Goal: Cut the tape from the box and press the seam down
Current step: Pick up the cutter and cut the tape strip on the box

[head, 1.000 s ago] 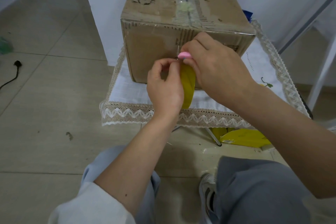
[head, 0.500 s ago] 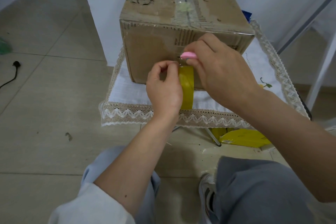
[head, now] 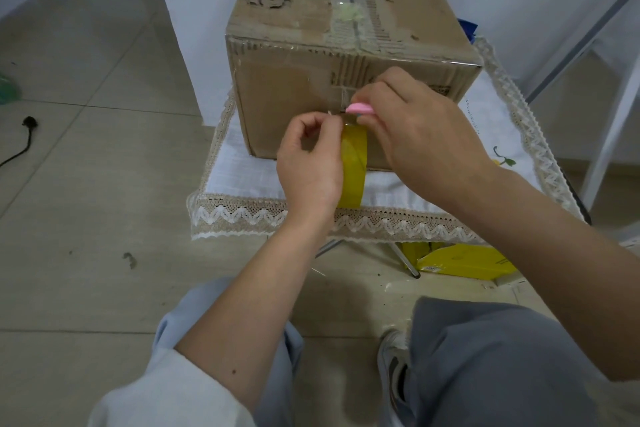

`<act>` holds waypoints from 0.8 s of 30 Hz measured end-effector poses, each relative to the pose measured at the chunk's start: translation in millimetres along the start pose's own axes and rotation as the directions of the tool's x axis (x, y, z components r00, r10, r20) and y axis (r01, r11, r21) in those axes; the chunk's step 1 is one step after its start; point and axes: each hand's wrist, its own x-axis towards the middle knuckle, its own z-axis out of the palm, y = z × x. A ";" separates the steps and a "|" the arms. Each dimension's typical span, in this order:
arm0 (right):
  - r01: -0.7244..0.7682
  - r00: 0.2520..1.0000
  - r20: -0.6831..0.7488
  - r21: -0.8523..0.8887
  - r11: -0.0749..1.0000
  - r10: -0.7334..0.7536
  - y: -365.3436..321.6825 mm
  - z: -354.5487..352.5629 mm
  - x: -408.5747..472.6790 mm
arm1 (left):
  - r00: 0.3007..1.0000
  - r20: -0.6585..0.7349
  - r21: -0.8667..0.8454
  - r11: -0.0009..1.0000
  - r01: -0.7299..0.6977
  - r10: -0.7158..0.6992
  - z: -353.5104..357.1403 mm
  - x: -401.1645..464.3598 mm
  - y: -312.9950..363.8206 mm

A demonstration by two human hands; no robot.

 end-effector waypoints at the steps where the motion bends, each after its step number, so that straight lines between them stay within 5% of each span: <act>1: 0.003 1.000 0.000 -0.003 1.000 -0.003 -0.2 -0.3 0.8 | 1.000 0.015 0.007 1.000 -0.006 0.006 -0.3 -0.3 1.0; 24: 0.051 0.999 0.009 -0.076 0.996 -0.050 5.6 -1.4 -1.9 | 0.990 0.042 0.112 0.984 -0.140 0.136 -5.1 3.6 -9.5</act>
